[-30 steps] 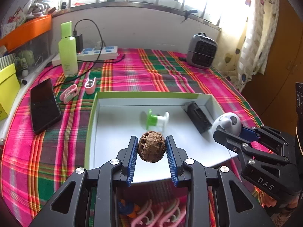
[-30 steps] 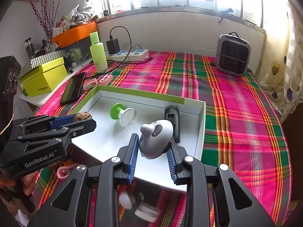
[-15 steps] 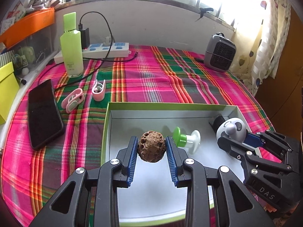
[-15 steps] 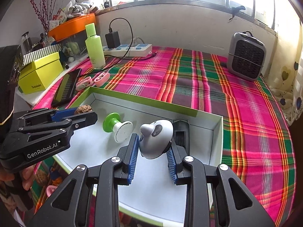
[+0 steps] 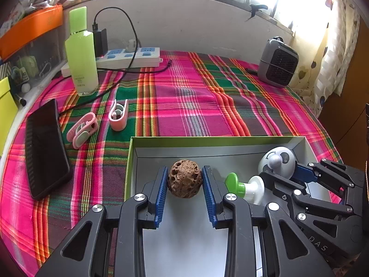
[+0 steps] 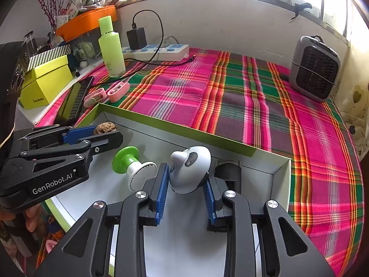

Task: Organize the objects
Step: 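Lower the walnut and duck toy into the box and open both tools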

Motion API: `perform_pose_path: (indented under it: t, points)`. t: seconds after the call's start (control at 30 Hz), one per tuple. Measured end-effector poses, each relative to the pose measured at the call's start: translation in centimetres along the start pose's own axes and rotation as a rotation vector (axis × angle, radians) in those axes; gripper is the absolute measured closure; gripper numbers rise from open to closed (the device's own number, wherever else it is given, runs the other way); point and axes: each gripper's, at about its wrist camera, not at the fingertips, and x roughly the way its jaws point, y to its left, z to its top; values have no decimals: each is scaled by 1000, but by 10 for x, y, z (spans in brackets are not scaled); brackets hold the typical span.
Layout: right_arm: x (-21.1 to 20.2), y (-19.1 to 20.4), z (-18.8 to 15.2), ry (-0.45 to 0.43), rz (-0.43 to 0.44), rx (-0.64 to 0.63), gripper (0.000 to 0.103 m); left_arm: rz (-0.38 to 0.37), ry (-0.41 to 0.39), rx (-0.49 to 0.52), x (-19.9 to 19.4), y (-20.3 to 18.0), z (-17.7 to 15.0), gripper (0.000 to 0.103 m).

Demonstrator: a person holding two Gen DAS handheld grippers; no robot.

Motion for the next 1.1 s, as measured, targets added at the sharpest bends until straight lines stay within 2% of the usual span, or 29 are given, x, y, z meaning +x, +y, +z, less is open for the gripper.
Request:
perform_pose_path:
  t: [1.0, 1.1]
  points:
    - [9, 6, 1, 26, -27, -43, 72, 12, 1, 22, 8, -4, 4, 74]
    - [8, 6, 2, 25, -20, -41, 70, 18, 4, 24, 8, -4, 4, 74]
